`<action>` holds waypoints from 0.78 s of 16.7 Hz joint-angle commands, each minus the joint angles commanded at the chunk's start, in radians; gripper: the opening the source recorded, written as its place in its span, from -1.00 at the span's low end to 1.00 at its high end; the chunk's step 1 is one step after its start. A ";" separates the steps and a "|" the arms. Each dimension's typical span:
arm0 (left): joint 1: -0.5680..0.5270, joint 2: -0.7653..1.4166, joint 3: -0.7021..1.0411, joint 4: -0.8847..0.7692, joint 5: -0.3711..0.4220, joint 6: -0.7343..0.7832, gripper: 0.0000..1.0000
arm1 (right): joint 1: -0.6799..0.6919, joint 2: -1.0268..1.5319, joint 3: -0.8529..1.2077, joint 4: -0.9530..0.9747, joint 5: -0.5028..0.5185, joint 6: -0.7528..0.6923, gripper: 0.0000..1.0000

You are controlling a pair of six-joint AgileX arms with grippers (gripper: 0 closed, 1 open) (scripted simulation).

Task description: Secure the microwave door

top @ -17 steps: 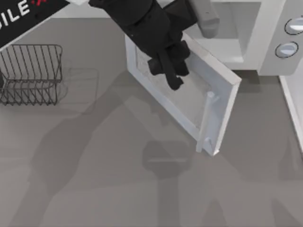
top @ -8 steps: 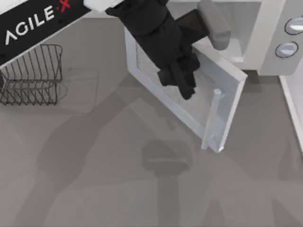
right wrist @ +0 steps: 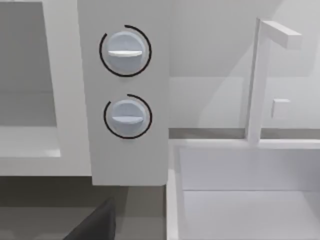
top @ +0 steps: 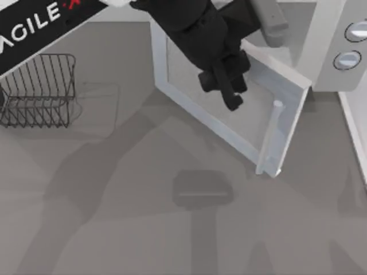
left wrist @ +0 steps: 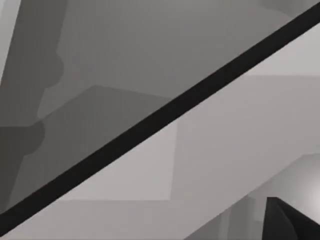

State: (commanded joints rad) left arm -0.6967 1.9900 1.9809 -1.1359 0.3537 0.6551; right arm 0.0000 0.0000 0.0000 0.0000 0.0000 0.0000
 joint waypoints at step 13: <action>-0.046 0.048 0.074 -0.005 -0.008 -0.027 -1.00 | 0.000 0.000 0.000 0.000 0.000 0.000 1.00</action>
State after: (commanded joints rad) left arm -0.7432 2.0382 2.0551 -1.1406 0.3461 0.6281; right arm 0.0000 0.0000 0.0000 0.0000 0.0000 0.0000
